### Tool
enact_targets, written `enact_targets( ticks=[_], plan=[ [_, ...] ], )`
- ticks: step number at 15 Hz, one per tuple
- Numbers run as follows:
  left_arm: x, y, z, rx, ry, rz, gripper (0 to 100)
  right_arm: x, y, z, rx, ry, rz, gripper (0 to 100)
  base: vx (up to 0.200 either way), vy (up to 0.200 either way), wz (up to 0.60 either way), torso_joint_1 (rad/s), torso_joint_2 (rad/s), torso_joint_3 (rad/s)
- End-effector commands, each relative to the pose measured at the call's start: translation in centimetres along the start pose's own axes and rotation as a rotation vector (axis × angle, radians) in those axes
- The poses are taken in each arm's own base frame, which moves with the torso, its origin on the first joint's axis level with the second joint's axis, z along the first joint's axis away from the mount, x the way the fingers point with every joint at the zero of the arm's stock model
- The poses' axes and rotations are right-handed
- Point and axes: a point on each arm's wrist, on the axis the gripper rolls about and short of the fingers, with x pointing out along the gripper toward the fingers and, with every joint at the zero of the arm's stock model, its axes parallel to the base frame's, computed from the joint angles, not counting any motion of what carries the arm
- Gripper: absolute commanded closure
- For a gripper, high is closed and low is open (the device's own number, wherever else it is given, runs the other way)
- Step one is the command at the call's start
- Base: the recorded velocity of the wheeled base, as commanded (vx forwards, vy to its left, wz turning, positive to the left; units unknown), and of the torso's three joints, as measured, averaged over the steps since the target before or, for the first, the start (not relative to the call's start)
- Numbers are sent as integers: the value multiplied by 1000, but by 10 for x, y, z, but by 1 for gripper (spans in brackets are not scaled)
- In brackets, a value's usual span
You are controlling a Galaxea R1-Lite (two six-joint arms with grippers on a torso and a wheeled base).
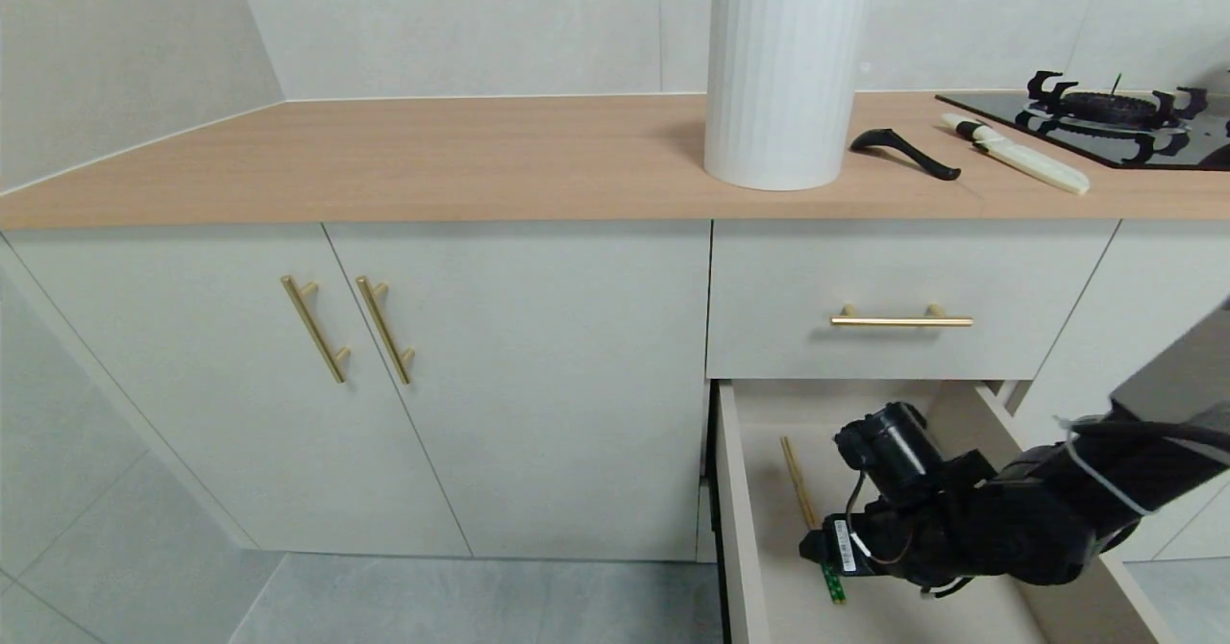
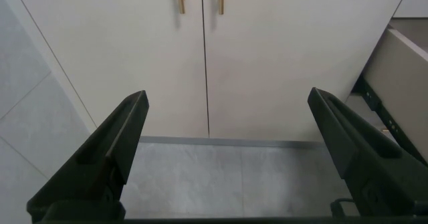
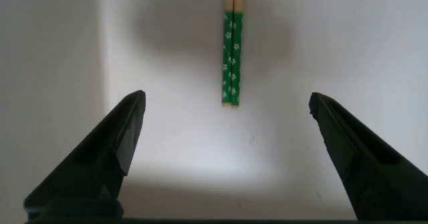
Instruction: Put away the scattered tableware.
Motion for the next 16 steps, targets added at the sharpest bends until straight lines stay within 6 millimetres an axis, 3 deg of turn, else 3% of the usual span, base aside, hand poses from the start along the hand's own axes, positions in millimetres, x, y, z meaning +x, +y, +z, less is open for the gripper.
enact_targets(
  ticks=[1, 5, 7, 8, 12, 16],
  plan=[
    [0, 0, 0, 0, 1, 1, 0, -78, -13, 14, -28, -165, 59, 0, 0, 0, 0, 0, 0, 0],
    [0, 0, 0, 0, 1, 0, 0, -132, -56, 29, -31, -343, 7, 0, 0, 0, 0, 0, 0, 0],
    [0, 0, 0, 0, 1, 0, 0, -137, -61, 31, -40, -362, -6, 0, 0, 0, 0, 0, 0, 0],
    [0, 0, 0, 0, 1, 0, 0, -149, -67, 28, -57, -398, -16, 0, 0, 0, 0, 0, 0, 0],
    [0, 0, 0, 0, 1, 1, 0, -158, -69, 23, -99, -422, -21, 0, 0, 0, 0, 51, -204, -216],
    [0, 0, 0, 0, 1, 0, 0, -159, -69, 23, -99, -425, -21, 0, 0, 0, 0, 127, -503, -314]
  ],
)
